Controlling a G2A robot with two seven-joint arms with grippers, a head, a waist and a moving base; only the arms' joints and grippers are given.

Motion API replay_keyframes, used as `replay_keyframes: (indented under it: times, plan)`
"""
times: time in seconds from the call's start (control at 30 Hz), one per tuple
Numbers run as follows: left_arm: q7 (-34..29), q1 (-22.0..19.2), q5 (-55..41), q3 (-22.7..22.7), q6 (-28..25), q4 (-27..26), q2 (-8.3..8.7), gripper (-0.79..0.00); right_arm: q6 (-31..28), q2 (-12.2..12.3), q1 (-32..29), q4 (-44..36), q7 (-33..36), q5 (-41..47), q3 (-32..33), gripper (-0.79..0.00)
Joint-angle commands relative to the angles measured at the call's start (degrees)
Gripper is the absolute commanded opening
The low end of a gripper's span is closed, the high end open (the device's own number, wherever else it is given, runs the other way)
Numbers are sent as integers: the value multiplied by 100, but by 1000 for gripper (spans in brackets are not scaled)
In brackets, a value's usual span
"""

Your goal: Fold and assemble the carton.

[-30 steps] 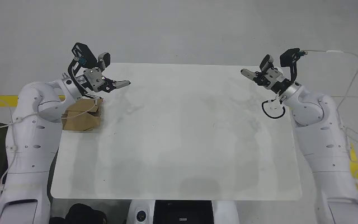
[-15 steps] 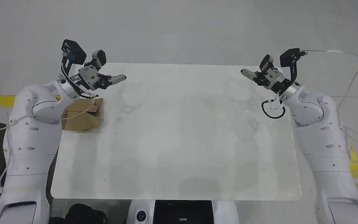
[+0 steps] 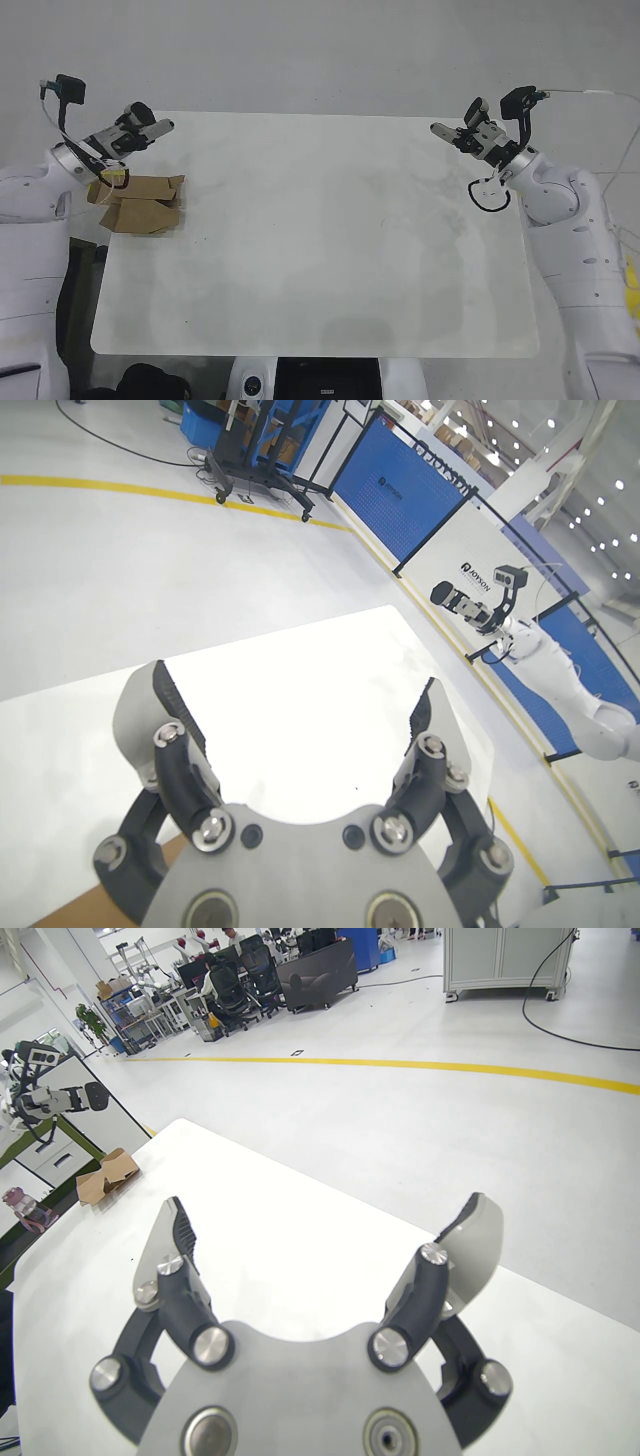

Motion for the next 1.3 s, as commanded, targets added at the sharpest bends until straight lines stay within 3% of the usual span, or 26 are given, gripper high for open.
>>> replay_keyframes:
  times: [0.0, 0.4, 0.6, 0.83, 1.07, 1.27]
  plan:
    - [-176, -6, -236, -146, 125, 137, 47, 0, 0, 0, 0, 0, 0, 0, 0, 0]
    - [-395, 59, -645, -763, 414, 997, 258, 0, 0, 0, 0, 0, 0, 0, 0, 0]
    - [-100, 83, -670, -978, 898, 1525, 332, 0, 0, 0, 0, 0, 0, 0, 0, 0]
    - [-5, 115, -1449, -1177, 1309, 2205, 349, 0, 0, 0, 0, 0, 0, 0, 0, 0]
    - [252, 214, -1667, -1148, 1049, 2539, 332, 0, 0, 0, 0, 0, 0, 0, 0, 0]
    - [1167, 473, -958, -1053, 860, 2633, 339, 0, 0, 0, 0, 0, 0, 0, 0, 0]
